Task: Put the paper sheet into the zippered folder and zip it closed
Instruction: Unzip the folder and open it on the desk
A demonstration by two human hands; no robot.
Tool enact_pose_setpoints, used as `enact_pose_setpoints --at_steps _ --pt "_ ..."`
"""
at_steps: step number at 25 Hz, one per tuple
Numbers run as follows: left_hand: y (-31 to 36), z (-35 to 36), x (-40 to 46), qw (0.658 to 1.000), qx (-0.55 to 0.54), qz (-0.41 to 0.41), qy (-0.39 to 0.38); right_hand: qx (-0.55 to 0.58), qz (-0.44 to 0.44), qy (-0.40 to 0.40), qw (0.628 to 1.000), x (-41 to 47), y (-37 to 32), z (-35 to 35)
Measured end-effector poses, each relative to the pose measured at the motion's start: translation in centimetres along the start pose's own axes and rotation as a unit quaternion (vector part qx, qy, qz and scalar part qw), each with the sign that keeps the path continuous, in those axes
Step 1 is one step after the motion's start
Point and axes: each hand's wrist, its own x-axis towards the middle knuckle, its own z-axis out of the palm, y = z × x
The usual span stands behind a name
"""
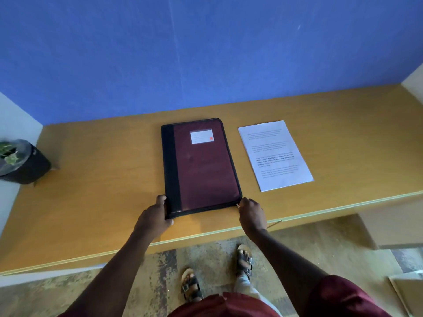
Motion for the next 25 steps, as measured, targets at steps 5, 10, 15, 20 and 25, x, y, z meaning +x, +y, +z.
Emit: enact_pose_setpoints --at_steps 5,10,15,20,25 --pt "-1.9 -0.5 0.1 0.999 -0.006 0.042 -0.013 0.022 0.026 0.004 0.999 -1.3 -2.0 1.1" --pt "-2.7 -0.4 0.9 0.997 0.009 0.076 -0.020 0.017 0.034 0.005 0.999 -2.3 -4.3 1.9" --pt "-3.1 0.3 1.1 0.996 0.012 0.084 -0.016 0.006 0.024 -0.004 1.000 -3.0 -5.7 2.2" --pt "-2.9 0.3 1.0 0.997 -0.006 0.072 -0.005 -0.003 0.019 -0.007 1.000 -3.6 -7.5 2.9" --pt "-3.1 0.5 0.8 0.996 -0.014 0.083 0.001 0.000 -0.004 -0.016 1.000 -4.5 -10.2 3.9"
